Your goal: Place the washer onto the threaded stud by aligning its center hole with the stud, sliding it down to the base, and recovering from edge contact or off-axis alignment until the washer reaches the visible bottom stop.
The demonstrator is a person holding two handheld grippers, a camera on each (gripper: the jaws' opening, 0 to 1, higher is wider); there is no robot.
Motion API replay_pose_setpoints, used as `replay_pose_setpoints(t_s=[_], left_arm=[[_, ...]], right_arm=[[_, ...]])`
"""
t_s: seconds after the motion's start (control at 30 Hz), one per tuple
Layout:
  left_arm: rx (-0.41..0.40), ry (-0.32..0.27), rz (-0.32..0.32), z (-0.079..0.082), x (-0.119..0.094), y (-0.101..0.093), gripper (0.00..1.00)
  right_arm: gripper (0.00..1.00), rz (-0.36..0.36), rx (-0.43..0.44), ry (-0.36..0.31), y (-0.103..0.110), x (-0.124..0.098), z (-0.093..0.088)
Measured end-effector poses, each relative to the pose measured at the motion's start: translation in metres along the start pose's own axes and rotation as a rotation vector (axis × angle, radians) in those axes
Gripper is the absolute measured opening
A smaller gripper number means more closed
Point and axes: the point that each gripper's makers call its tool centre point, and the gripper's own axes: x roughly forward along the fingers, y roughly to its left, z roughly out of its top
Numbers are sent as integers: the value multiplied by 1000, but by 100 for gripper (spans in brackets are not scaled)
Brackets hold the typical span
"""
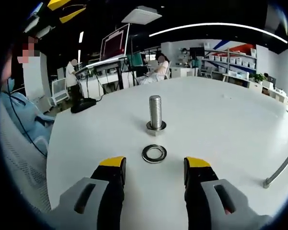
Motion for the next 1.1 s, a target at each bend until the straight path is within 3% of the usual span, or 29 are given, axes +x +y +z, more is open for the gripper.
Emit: replay_pose_setpoints(t_s=[0.5, 1.1], left_arm=[[6, 11, 0, -3, 1, 0, 20], [8, 25, -4, -6, 2, -1, 20]], right_arm=[[46, 0, -65, -39, 1, 8, 5], [31, 23, -73, -68, 6, 16, 7]])
